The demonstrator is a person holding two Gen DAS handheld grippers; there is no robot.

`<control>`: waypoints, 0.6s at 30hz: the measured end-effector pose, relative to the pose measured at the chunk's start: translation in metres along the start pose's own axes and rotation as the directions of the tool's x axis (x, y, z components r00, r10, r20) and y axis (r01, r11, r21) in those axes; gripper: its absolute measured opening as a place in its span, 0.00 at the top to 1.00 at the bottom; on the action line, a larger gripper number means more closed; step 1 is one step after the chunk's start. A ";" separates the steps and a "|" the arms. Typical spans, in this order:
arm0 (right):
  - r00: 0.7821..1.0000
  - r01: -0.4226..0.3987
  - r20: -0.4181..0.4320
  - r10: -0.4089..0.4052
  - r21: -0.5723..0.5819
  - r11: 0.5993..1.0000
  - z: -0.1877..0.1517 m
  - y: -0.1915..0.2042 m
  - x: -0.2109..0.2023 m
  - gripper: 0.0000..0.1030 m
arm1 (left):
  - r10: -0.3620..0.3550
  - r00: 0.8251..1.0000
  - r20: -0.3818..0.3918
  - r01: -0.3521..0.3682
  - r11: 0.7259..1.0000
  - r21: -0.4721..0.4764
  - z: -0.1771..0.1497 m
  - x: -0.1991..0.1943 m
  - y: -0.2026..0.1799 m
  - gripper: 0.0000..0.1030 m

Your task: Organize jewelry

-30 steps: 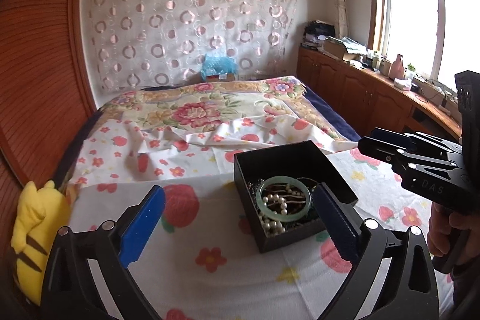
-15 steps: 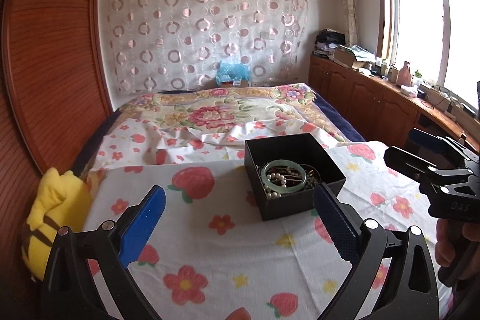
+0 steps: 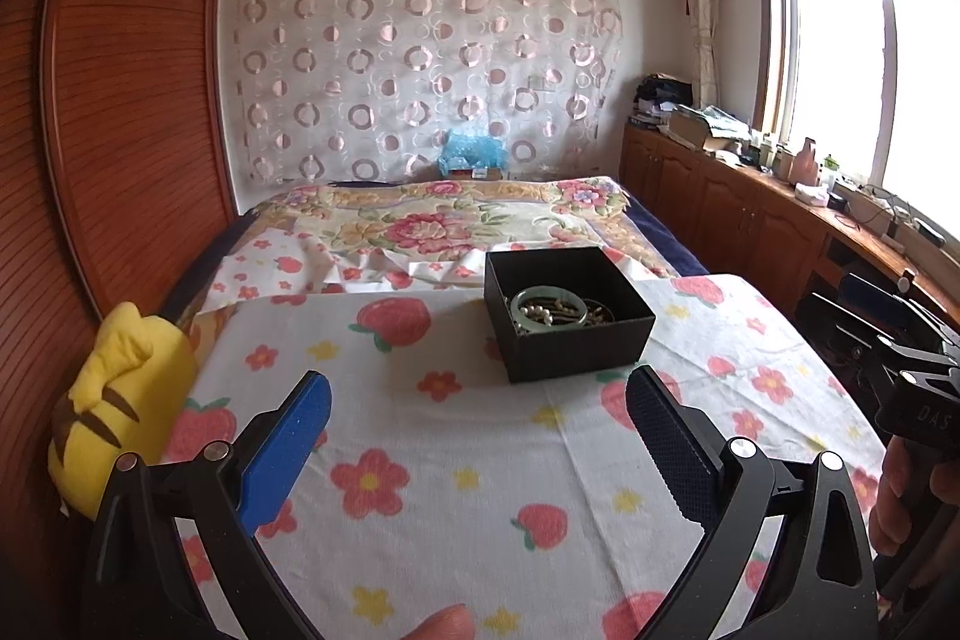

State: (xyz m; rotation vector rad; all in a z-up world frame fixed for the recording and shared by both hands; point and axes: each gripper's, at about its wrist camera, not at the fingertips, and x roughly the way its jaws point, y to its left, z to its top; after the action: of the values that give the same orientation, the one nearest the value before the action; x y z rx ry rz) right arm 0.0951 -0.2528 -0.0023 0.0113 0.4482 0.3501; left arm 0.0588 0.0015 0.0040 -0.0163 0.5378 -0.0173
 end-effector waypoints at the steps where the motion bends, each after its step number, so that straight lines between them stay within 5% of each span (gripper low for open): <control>1: 1.000 -0.002 0.002 0.002 0.002 1.000 -0.002 0.001 -0.003 0.03 | 0.003 1.000 0.001 -0.003 1.000 0.000 -0.001 -0.002 0.000 0.08; 18: 1.000 0.002 0.005 -0.002 -0.003 1.000 -0.009 0.011 -0.016 0.03 | -0.018 1.000 0.010 0.018 1.000 -0.002 -0.009 -0.014 -0.005 0.08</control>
State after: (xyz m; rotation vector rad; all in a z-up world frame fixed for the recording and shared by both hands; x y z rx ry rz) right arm 0.0744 -0.2479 -0.0026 0.0089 0.4424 0.3488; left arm 0.0416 -0.0028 0.0036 -0.0235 0.5279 -0.0347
